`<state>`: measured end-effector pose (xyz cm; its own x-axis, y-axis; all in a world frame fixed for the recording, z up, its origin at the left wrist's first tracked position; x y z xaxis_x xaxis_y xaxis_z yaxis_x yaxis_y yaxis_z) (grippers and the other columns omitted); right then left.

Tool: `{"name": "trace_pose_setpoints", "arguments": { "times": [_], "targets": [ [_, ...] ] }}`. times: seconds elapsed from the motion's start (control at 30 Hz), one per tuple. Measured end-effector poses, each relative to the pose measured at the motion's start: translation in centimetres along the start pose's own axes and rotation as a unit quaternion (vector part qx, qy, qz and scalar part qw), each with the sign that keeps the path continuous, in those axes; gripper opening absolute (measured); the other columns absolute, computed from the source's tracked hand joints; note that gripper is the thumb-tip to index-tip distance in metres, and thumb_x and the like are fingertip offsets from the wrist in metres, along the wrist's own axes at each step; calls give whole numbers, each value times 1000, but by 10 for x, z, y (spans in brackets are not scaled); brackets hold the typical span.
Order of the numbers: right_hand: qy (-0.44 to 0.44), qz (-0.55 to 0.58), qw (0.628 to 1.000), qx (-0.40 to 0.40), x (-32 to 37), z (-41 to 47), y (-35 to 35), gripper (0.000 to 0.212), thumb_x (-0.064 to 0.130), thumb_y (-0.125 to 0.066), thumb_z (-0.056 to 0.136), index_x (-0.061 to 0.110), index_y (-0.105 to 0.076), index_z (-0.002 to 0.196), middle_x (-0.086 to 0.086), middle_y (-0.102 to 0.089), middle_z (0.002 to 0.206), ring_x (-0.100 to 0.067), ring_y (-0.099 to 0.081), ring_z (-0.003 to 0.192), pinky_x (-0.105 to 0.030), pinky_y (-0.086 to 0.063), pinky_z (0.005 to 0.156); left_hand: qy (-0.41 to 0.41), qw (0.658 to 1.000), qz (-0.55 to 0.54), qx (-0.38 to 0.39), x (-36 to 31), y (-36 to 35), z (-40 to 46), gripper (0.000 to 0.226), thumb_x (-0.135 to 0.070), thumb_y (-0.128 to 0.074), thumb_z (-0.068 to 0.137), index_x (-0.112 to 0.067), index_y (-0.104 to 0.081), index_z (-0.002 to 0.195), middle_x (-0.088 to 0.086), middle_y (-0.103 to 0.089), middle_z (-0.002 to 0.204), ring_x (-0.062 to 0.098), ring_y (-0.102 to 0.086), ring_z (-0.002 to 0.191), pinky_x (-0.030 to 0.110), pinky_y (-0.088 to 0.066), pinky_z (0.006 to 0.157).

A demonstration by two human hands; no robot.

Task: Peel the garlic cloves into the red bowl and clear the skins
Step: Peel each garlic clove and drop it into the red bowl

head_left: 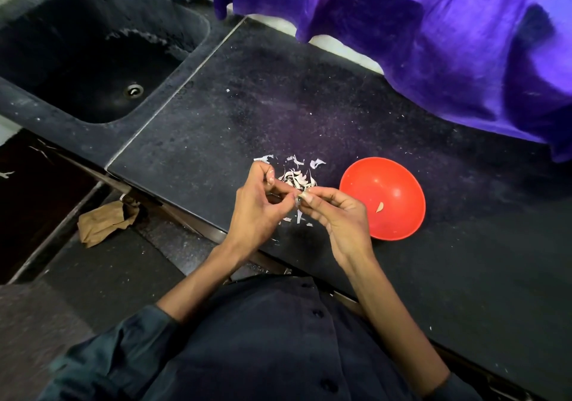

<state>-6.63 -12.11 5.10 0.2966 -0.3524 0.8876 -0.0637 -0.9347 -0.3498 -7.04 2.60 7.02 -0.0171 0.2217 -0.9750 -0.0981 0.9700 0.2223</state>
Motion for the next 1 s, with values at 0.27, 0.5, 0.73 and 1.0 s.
{"name": "trace_pose_setpoints", "arguments": {
  "times": [0.27,0.5,0.73,1.0],
  "targets": [
    [-16,44,999,11,-2,3,2,21,-7,-66,77,4,-64,94,-13,-72,88,-23,-71,84,-31,-58,80,37,990,-139,5,11,-1,4,44,-18,-71,75,-17,-29,89,11,-75,83,38,-70,71,53,-57,75],
    [-19,24,999,14,-3,4,4,26,-13,-62,81,5,-62,100,-7,-72,86,-17,-69,82,-30,-58,77,48,986,-150,-49,24,8,10,40,0,-69,85,-17,-32,88,15,-74,87,36,-68,72,44,-57,72],
    [1,-2,1000,-18,-4,7,11,22,-12,-61,83,2,-66,99,-4,-71,88,-15,-68,84,-37,-58,84,66,996,-61,-22,36,8,11,28,7,-72,79,-16,-58,86,7,-73,85,19,-71,83,32,-59,74],
    [11,-3,999,-37,-3,6,15,17,-7,-62,85,-2,-68,101,-6,-73,95,-16,-70,84,-32,-58,80,14,995,97,-17,32,7,11,12,-18,-80,75,-11,-77,85,-1,-73,75,17,-68,66,21,-57,64]
  ]
}}
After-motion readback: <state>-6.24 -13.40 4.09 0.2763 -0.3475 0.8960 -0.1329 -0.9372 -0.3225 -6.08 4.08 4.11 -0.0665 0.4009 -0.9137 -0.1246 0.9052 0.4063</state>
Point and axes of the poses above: each hand's wrist, its own z-axis towards the middle knuckle, its own y-axis out of the back of the hand, x = y × z, the point moved 4 cm from there along z, towards the middle knuckle
